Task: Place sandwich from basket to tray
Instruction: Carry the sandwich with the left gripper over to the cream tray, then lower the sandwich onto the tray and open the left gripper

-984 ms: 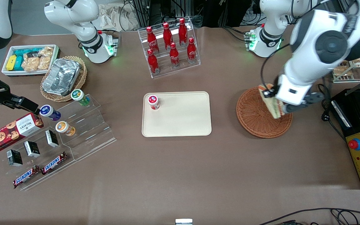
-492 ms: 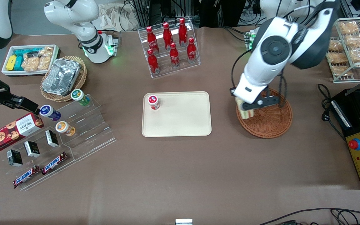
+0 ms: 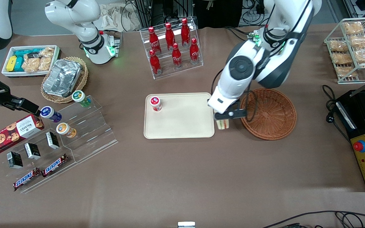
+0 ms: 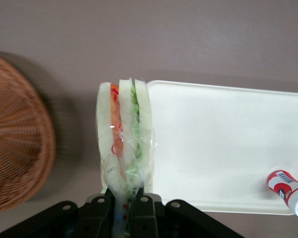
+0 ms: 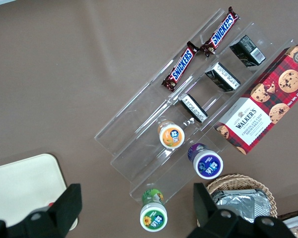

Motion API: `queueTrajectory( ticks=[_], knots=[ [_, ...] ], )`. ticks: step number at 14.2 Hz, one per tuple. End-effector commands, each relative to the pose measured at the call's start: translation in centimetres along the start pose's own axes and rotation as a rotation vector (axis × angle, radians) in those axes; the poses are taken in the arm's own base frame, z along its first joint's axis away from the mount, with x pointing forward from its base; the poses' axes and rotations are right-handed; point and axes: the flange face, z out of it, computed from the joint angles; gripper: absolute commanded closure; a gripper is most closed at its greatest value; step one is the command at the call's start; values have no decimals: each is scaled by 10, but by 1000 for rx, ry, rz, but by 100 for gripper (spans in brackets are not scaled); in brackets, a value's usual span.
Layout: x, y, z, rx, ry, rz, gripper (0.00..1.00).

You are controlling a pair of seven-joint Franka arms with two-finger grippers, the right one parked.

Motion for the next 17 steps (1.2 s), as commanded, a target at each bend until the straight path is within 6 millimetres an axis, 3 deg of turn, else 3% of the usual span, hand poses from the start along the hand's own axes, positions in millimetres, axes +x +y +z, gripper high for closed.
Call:
queueTrajectory(
  ticks=[1,3,5,6,13,16,17],
  knots=[
    [-3,22,28,-14,10,26,100],
    [3,26,59,-16,3,31,100],
    [-16,47,79,10,24,100,100],
    [-20,47,92,30,22,115,100],
    [-17,49,115,11,20,87,100],
    [-12,48,128,-12,18,65,86],
    [-11,47,128,-13,18,55,63]
  ],
)
